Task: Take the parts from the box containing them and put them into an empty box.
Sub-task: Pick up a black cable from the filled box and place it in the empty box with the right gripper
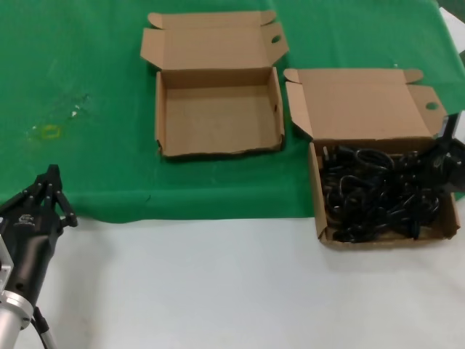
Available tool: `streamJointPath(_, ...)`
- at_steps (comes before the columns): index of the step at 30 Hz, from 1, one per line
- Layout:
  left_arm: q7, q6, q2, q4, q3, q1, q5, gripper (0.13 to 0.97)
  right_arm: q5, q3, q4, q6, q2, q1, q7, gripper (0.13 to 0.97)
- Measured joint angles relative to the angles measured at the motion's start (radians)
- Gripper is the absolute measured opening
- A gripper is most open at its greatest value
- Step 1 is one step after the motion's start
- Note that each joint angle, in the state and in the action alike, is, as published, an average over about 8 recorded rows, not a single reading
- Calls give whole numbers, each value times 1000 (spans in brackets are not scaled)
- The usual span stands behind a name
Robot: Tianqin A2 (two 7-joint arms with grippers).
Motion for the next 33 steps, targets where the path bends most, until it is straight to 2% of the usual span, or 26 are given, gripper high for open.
streamJointPath(18,0,0,0,0,0,0,0,144,13,33,52,-9,12,29,36,172)
streamJointPath(33,0,0,0,0,0,0,0,144,-3,12,6,-6,-74,142,29,172)
